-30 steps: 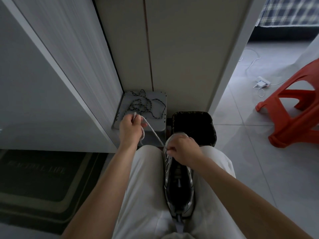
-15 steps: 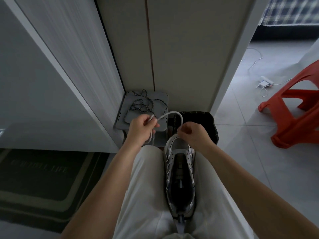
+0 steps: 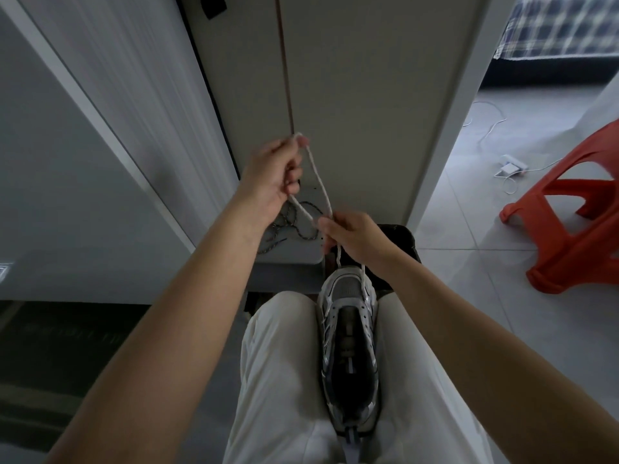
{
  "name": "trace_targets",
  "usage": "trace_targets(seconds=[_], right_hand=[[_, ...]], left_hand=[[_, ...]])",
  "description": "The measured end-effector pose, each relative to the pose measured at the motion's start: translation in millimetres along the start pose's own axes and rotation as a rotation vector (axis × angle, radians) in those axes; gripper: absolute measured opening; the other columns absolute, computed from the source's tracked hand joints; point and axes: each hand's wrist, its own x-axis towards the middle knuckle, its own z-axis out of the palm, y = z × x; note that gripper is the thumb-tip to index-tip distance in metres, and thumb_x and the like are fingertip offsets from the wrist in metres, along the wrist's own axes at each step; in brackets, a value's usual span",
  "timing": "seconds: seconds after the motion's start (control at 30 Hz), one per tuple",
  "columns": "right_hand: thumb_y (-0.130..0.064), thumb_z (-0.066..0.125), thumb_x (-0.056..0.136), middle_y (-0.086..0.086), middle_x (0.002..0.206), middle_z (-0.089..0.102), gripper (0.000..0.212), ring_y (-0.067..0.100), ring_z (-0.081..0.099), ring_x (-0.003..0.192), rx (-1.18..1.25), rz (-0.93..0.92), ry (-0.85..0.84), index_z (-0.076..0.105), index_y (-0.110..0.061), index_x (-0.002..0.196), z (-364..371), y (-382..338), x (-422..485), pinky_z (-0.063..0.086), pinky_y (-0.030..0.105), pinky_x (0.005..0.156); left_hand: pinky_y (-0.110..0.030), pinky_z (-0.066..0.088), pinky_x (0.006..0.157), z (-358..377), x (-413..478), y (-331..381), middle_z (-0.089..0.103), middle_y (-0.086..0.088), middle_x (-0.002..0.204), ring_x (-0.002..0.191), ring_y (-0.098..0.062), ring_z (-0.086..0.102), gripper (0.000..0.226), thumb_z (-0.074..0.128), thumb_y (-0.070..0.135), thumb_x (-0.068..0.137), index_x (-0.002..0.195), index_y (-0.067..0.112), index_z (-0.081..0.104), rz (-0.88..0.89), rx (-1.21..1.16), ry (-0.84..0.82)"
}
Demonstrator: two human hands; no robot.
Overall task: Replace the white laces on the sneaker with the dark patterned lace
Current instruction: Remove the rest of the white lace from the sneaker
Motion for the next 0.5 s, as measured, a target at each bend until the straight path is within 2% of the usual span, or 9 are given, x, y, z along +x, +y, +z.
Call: trace_targets(seconds=[0.07, 0.13, 0.23, 0.3, 0.37, 0.4, 0.5], right_hand=[[-0.022, 0.048, 0.097, -0.005, 0.054, 0.049, 0.026, 0.003, 0.043, 0.043, -0.022, 0.045, -0.046, 0.063, -0.004, 0.087, -3, 11, -5, 0.037, 0.014, 0.046], [-0.02, 0.045, 0.097, -0.005, 0.053, 0.045, 0.026, 0.006, 0.039, 0.044, -0.096, 0.078, -0.05, 0.064, -0.012, 0.082, -9, 24, -8, 0.033, 0.014, 0.043], [-0.019, 0.043, 0.097, -0.005, 0.058, 0.048, 0.029, 0.013, 0.043, 0.052, -0.277, 0.133, -0.013, 0.06, -0.023, 0.074, -30, 43, -11, 0.039, 0.024, 0.052], [-0.021, 0.046, 0.096, -0.005, 0.061, 0.053, 0.028, 0.015, 0.049, 0.056, -0.415, 0.155, 0.002, 0.058, -0.026, 0.071, -50, 54, -16, 0.04, 0.026, 0.056], [-0.023, 0.05, 0.094, -0.005, 0.065, 0.058, 0.025, 0.014, 0.054, 0.06, -0.499, 0.166, 0.043, 0.06, -0.023, 0.071, -68, 59, -18, 0.04, 0.026, 0.057], [-0.023, 0.052, 0.093, -0.004, 0.066, 0.059, 0.023, 0.013, 0.054, 0.062, -0.529, 0.15, 0.083, 0.063, -0.021, 0.073, -76, 58, -16, 0.039, 0.026, 0.056], [-0.024, 0.058, 0.091, -0.003, 0.053, 0.047, 0.024, 0.002, 0.041, 0.047, -0.522, 0.006, 0.196, 0.068, -0.014, 0.072, -87, 39, -3, 0.03, 0.022, 0.048]], left_hand=[[-0.018, 0.028, 0.038, -15, 11, 2, 0.05, 0.008, 0.054, 0.044, -0.005, 0.039, 0.021, 0.048, 0.018, 0.095, 0.084, 0.013, 0.065, -0.056, -0.158, 0.121], [-0.019, 0.026, 0.037, -32, 20, 0, 0.05, 0.007, 0.052, 0.042, -0.005, 0.037, 0.023, 0.046, 0.017, 0.095, 0.081, 0.012, 0.064, -0.087, -0.246, 0.249], [-0.019, 0.027, 0.043, -62, 31, -4, 0.048, 0.007, 0.051, 0.04, -0.006, 0.036, 0.021, 0.047, 0.014, 0.093, 0.077, 0.015, 0.061, -0.105, -0.395, 0.421], [-0.021, 0.035, 0.054, -78, 35, -4, 0.049, 0.007, 0.056, 0.046, -0.007, 0.041, 0.017, 0.051, 0.014, 0.09, 0.076, 0.017, 0.06, -0.115, -0.452, 0.548], [-0.026, 0.041, 0.07, -87, 34, -7, 0.052, 0.006, 0.068, 0.063, -0.009, 0.049, 0.009, 0.057, 0.018, 0.088, 0.081, 0.019, 0.061, -0.126, -0.339, 0.611], [-0.027, 0.043, 0.073, -86, 33, -9, 0.053, 0.006, 0.073, 0.069, -0.011, 0.049, 0.004, 0.059, 0.02, 0.087, 0.084, 0.019, 0.062, -0.131, -0.201, 0.599], [-0.019, 0.041, 0.055, -63, 26, -24, 0.054, 0.002, 0.076, 0.065, -0.01, 0.046, 0.017, 0.062, 0.025, 0.089, 0.101, 0.013, 0.066, -0.086, 0.362, 0.385]])
